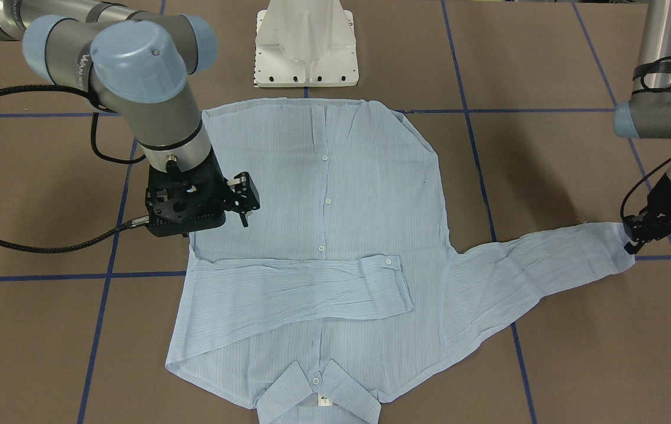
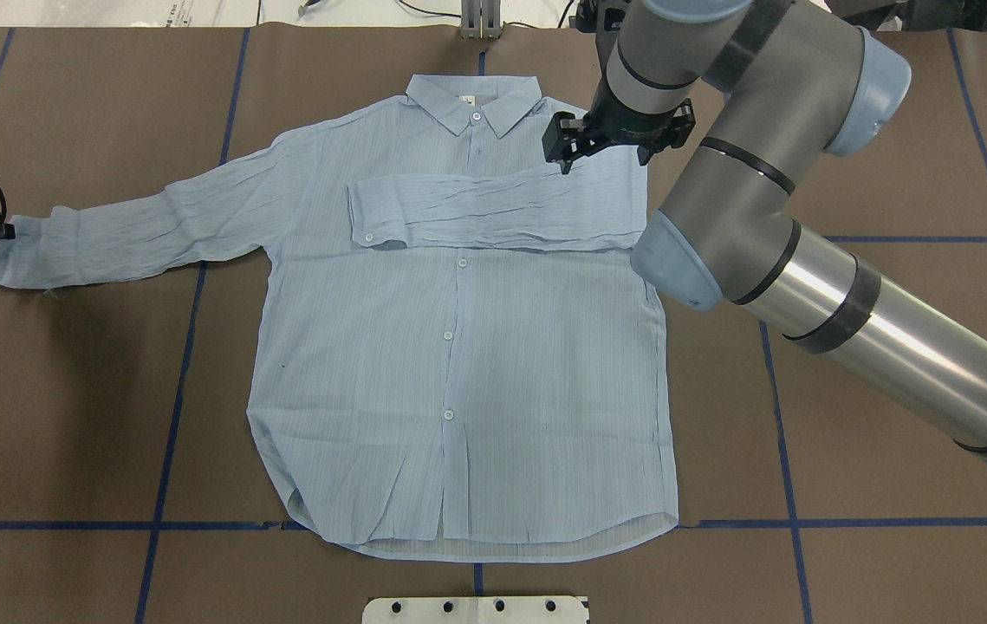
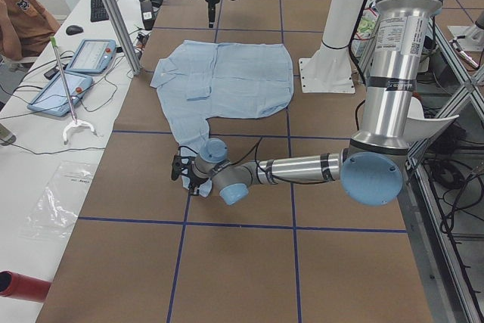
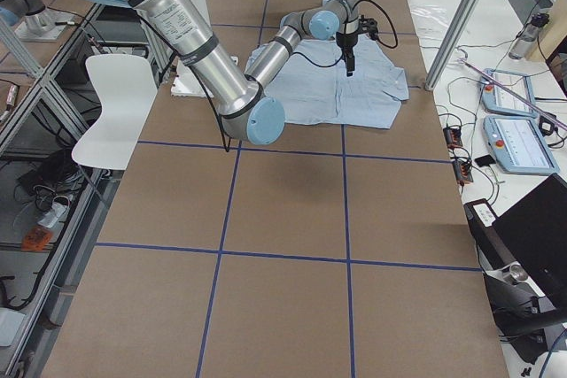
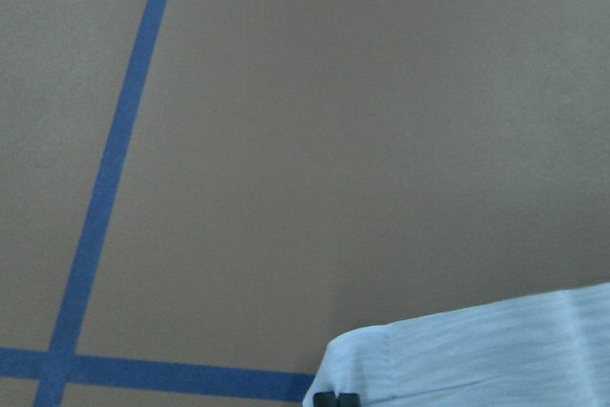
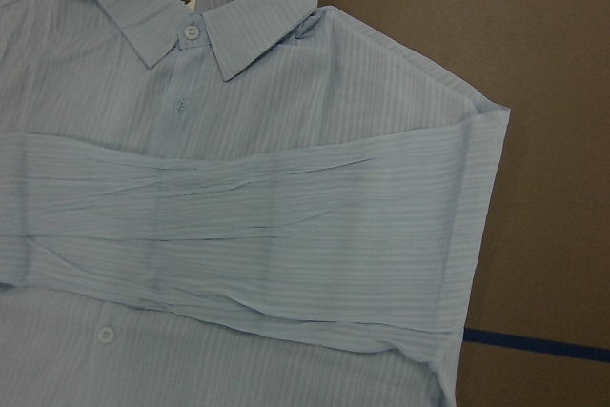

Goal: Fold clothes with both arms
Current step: 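Grasp the other sleeve cuff with the left gripper while the right gripper withdraws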

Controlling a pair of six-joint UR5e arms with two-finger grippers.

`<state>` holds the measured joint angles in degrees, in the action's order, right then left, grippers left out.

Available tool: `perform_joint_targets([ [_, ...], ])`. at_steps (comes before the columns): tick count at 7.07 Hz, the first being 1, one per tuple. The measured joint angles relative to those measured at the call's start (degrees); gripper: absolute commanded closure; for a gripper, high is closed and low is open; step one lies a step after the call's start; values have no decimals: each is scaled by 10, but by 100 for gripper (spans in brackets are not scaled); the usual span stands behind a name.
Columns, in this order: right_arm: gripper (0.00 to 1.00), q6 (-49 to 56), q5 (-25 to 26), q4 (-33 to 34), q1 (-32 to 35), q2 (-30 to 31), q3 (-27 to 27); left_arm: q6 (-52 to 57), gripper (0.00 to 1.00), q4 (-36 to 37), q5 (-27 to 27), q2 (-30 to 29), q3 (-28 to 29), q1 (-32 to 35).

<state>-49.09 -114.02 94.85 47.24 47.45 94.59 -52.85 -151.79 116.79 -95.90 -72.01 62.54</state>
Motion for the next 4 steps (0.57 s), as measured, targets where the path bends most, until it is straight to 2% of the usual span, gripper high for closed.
perform_joint_targets([
  [1, 0, 10, -4, 1, 12, 21, 8, -1, 100, 15, 5, -1, -25, 0],
  [2, 0, 36, -12, 2, 29, 47, 15, -2, 100, 69, 7, -8, -70, 0],
  [4, 0, 107, -42, 2, 73, 109, 29, -39, 100, 282, 9, -69, -200, 0],
])
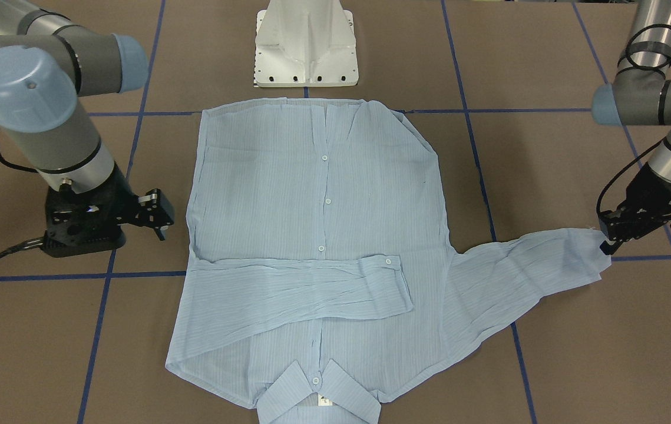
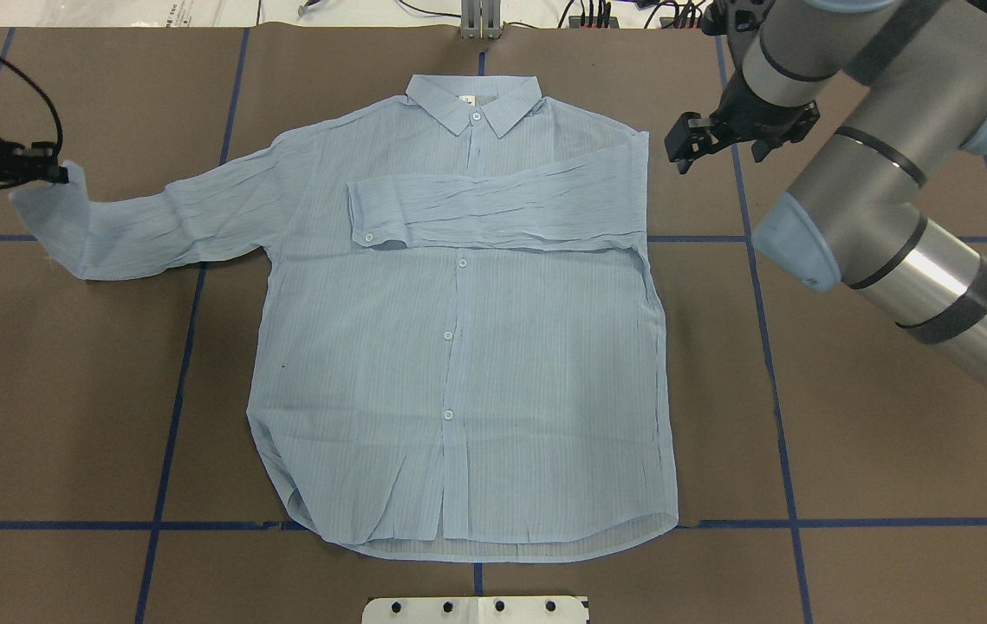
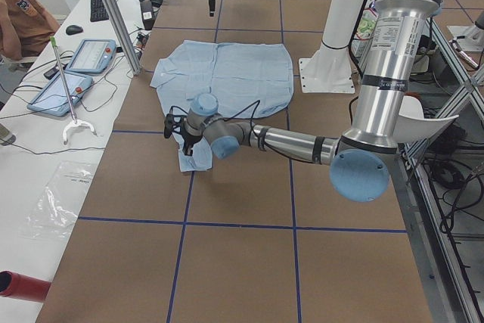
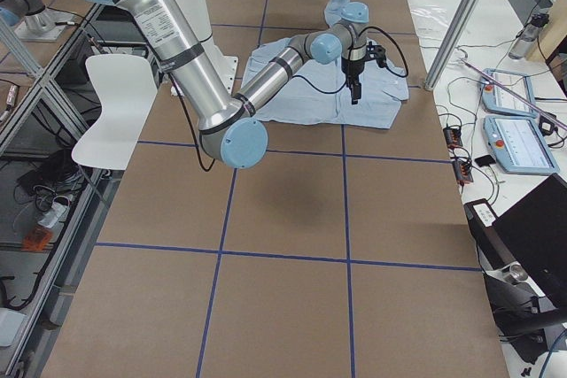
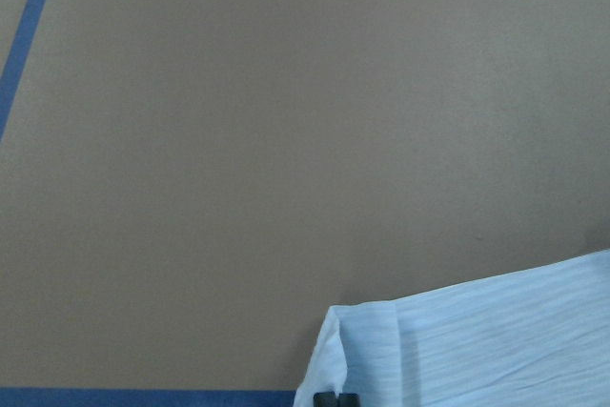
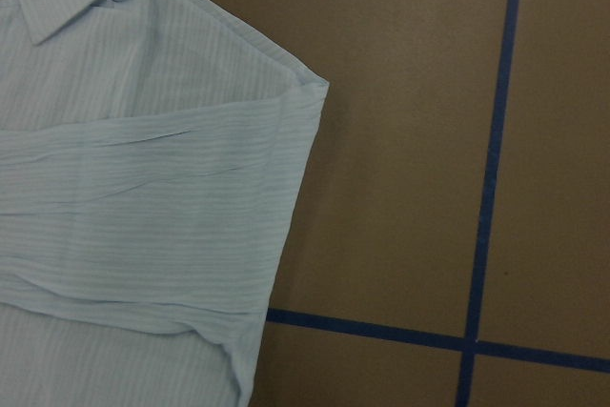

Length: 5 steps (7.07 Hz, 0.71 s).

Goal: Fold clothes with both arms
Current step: 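Grasp the other sleeve cuff with the left gripper while the right gripper withdraws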

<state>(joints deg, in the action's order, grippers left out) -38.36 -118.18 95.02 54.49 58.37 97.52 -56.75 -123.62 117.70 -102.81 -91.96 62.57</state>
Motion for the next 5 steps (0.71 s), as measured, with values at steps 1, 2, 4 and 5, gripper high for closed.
perform_joint_targets([
  [1, 0, 37, -15, -2, 23, 29, 2, -40, 100, 113, 6, -55, -50, -4],
  [2, 0, 75, -22, -3, 45, 53, 3, -93, 100, 186, 19, -105, -79, -16],
  [4, 0, 149, -31, -2, 87, 94, 1, -220, 100, 230, 38, -175, -99, -57],
  [5, 0, 172, -38, -2, 102, 107, -1, -278, 100, 234, 47, -205, -101, -76],
])
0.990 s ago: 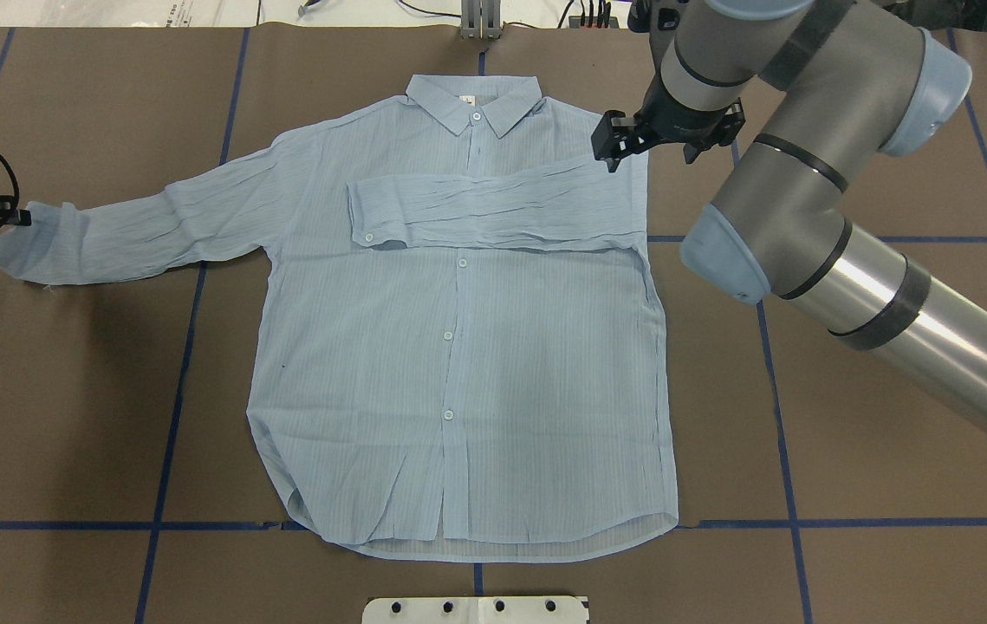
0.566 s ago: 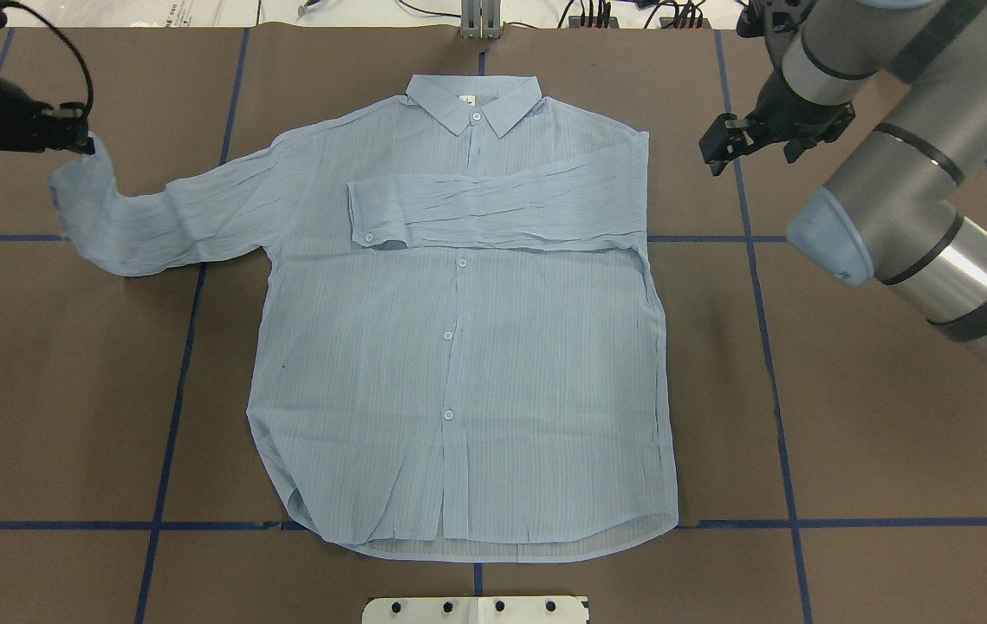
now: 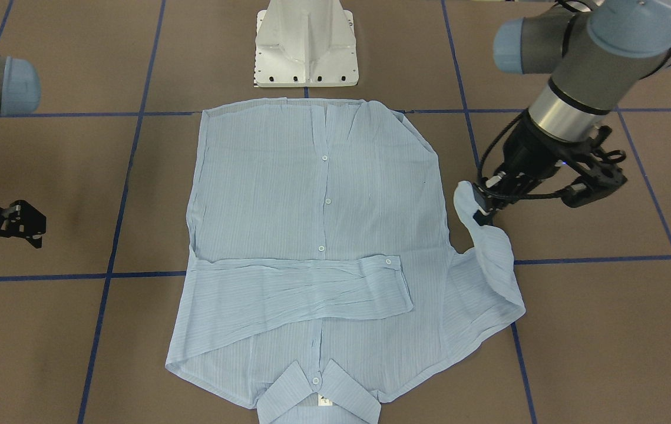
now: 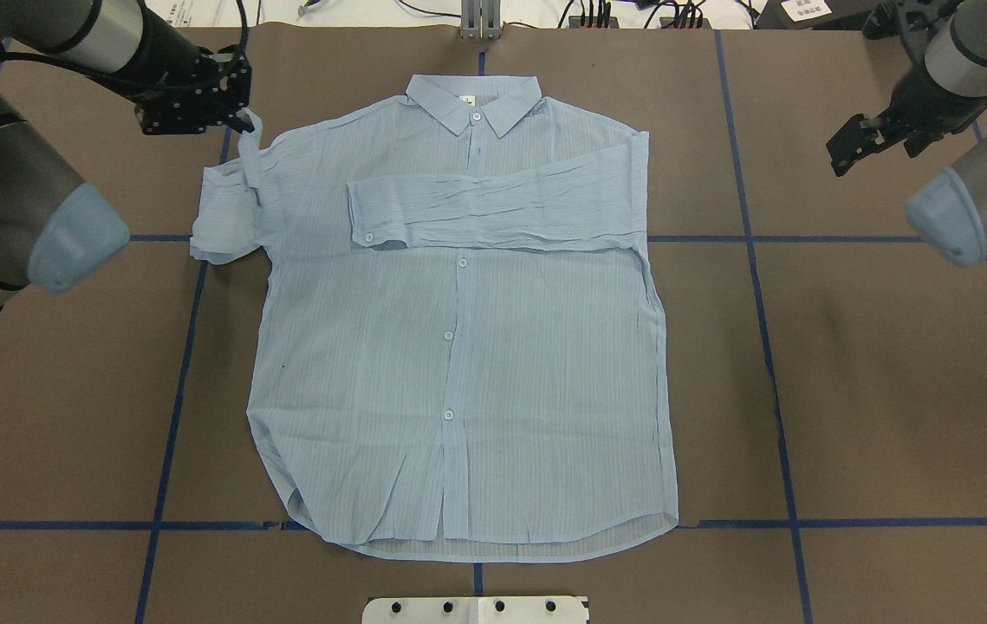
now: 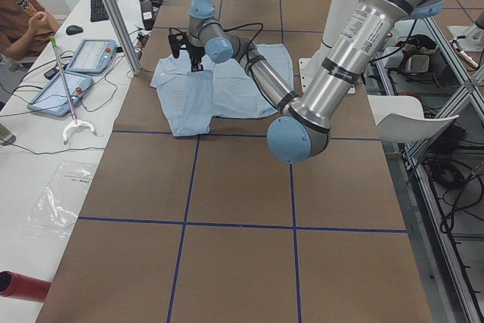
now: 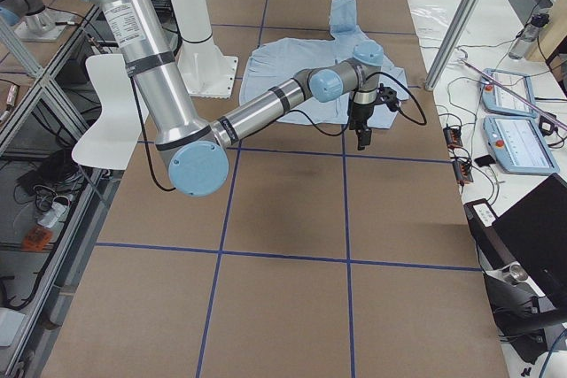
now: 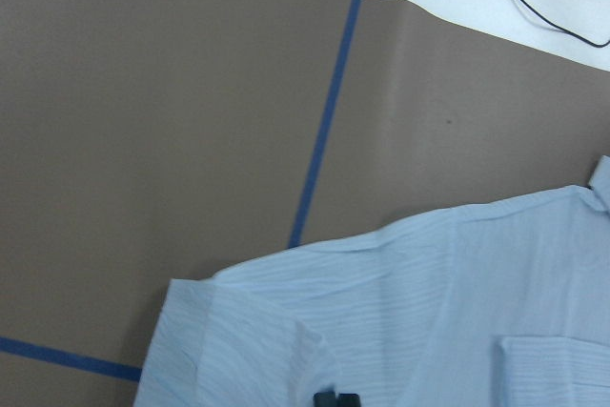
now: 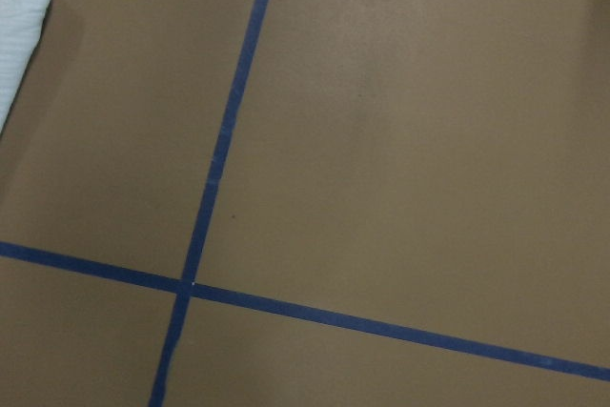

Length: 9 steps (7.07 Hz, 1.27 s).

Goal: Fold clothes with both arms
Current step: 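Grasp the other sleeve cuff with the left gripper while the right gripper withdraws, then fold the held sleeve across the chest toward the collar with the left gripper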

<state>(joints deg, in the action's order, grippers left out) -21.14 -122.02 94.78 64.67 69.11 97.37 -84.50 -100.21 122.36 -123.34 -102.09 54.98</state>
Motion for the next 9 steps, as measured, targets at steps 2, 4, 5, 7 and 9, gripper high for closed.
perform_joint_targets([
  [2, 0, 17, -7, 0, 12, 9, -3, -79, 100, 0, 18, -53, 6, -16],
  [4, 0, 19, -8, 0, 14, 11, -4, -121, 100, -2, 22, -91, 38, -18],
  [5, 0, 19, -7, -1, 14, 11, -4, -143, 100, -4, 21, -110, 64, -18],
  [7, 0, 19, -7, -1, 14, 11, -4, -199, 100, -26, 8, -150, 131, -16],
  [9, 0, 19, -7, -1, 14, 15, -4, -263, 100, -83, -8, -163, 168, -9],
])
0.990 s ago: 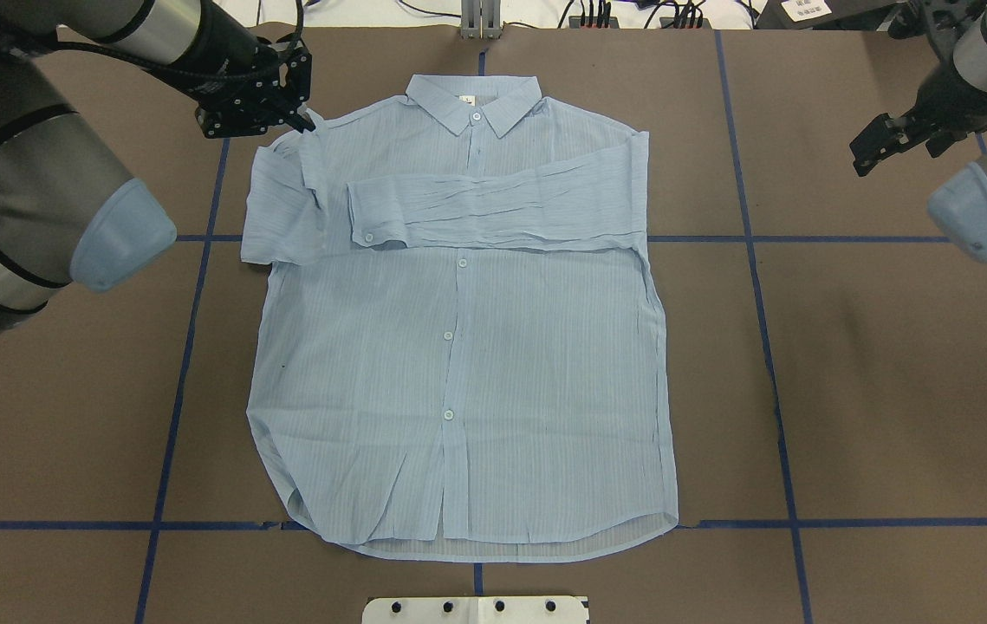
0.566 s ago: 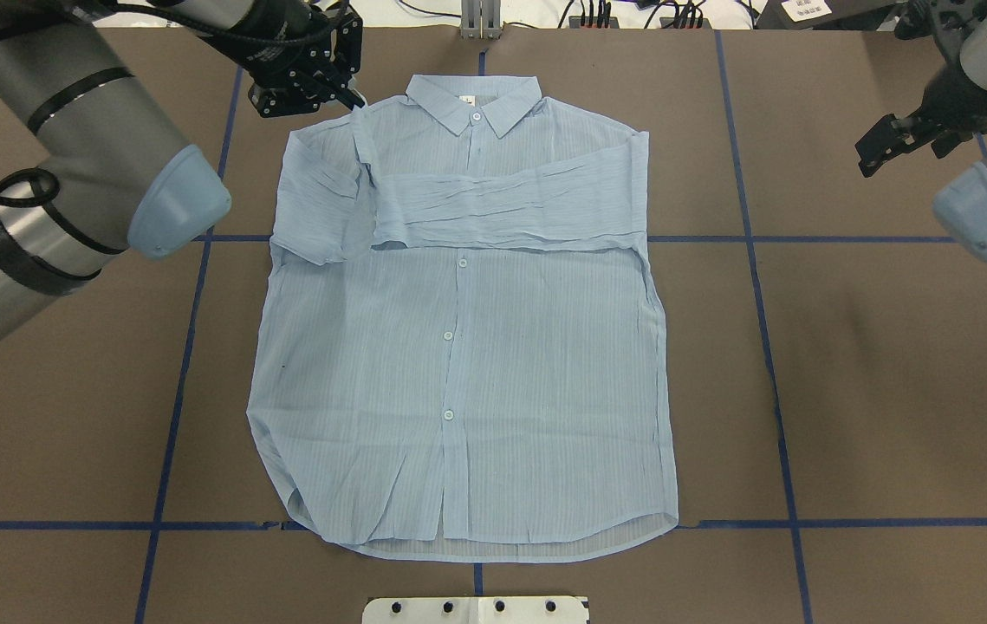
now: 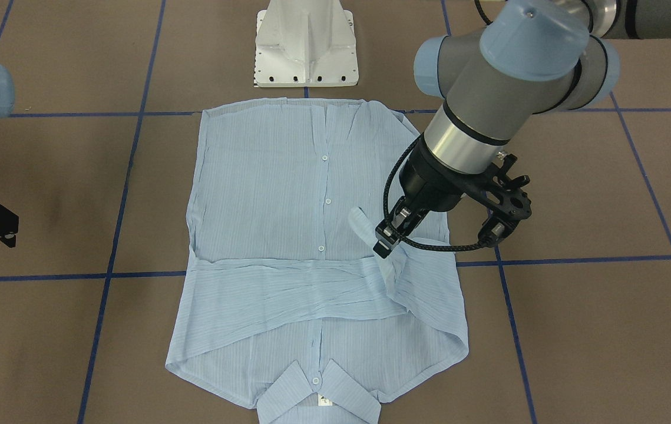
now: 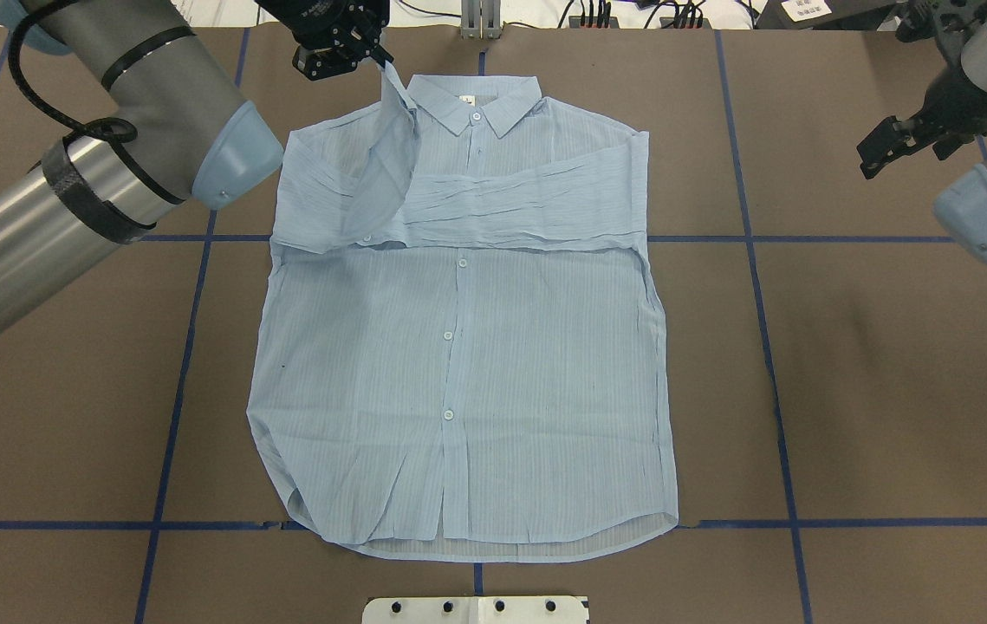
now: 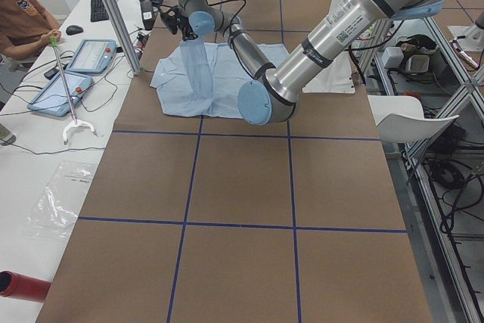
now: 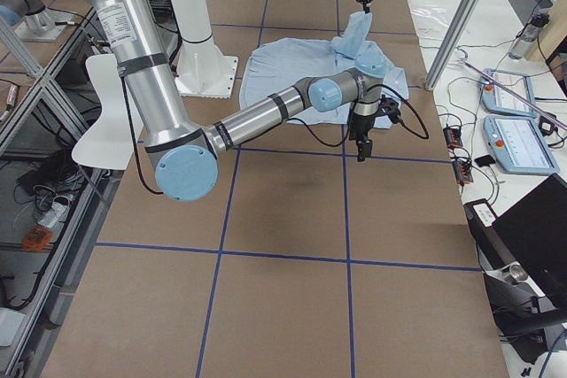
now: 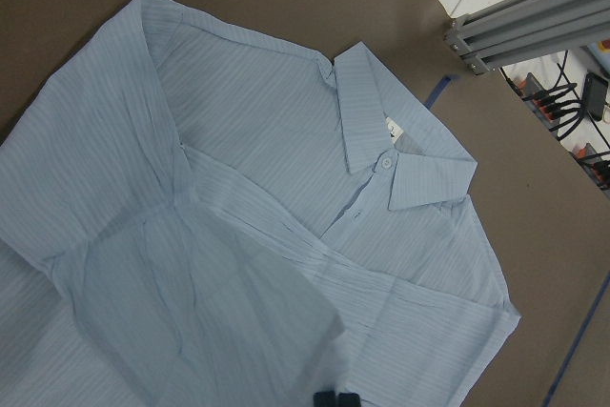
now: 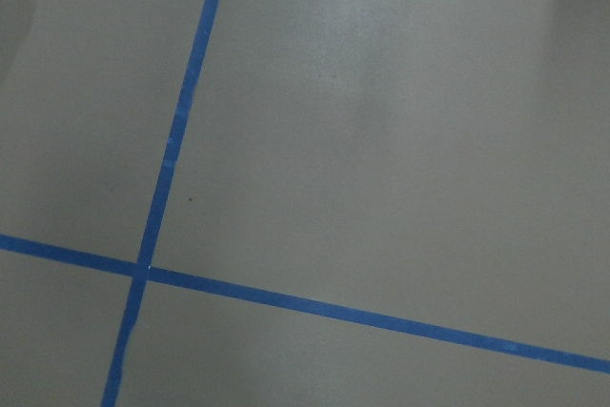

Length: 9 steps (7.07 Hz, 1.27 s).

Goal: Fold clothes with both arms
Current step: 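Fold the held sleeve across the chest toward the collar with the left gripper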

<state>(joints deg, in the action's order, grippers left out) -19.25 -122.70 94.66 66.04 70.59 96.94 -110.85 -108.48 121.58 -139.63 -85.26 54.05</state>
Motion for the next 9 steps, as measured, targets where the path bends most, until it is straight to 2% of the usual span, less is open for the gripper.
perform_joint_targets([
  [2, 0, 1, 0, 0, 0, 1, 0, -49, 100, -47, 1, -4, 6, 4],
  [5, 0, 1, 1, 0, 0, 2, -2, -78, 100, -61, 2, -9, 4, 3],
  [7, 0, 1, 1, 0, -1, 1, -2, -77, 100, -110, -10, -11, 51, -10],
  [9, 0, -2, 1, 0, -1, -1, -3, -76, 100, -162, -68, -24, 111, -63],
])
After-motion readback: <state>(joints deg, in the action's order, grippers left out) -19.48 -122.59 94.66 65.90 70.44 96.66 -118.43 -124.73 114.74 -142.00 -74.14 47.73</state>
